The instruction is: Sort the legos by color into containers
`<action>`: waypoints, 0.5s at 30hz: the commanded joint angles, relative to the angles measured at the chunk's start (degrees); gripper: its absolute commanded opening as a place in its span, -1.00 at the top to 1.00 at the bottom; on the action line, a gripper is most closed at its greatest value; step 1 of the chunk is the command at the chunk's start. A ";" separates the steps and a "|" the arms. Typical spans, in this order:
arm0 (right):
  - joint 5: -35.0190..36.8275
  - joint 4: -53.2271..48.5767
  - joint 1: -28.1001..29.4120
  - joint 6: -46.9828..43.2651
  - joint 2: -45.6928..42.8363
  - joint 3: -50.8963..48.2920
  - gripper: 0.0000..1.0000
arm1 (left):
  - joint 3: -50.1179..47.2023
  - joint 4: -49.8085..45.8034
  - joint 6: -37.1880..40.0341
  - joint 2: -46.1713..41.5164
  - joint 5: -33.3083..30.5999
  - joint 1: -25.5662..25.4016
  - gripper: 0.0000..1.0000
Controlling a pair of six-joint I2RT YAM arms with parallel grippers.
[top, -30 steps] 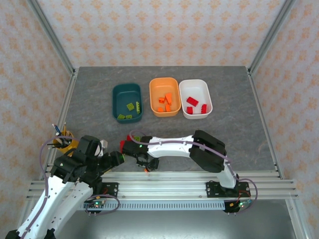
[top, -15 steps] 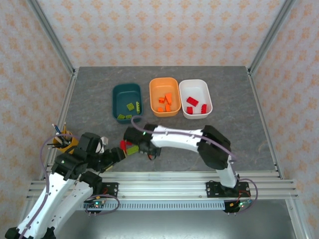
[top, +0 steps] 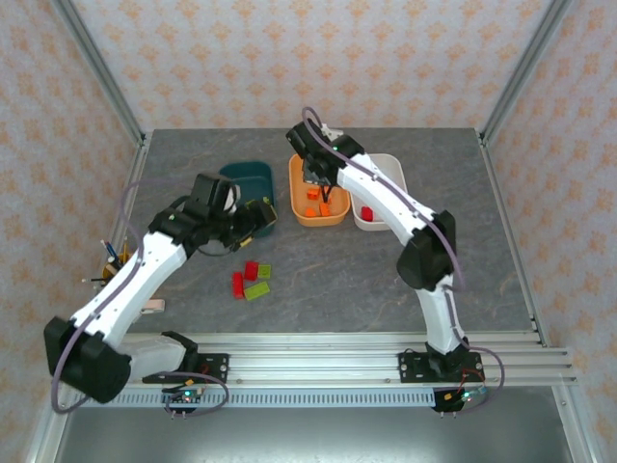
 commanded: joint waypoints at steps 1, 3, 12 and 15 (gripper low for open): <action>2.46 -5.40 -1.90 -7.14 7.47 6.73 1.00 | 5.33 4.89 0.49 4.83 -3.14 -0.34 -0.52; 1.59 -5.25 -2.86 -8.05 10.63 9.29 1.00 | 7.35 5.52 0.78 7.81 -3.43 -0.08 -0.52; -9.03 8.96 -4.67 -15.52 16.04 11.73 1.00 | 8.95 7.17 1.85 13.77 -4.84 0.19 -0.52; -11.72 9.46 -5.70 -13.51 19.54 15.48 1.00 | 7.68 7.14 2.45 14.04 -6.18 0.35 -0.52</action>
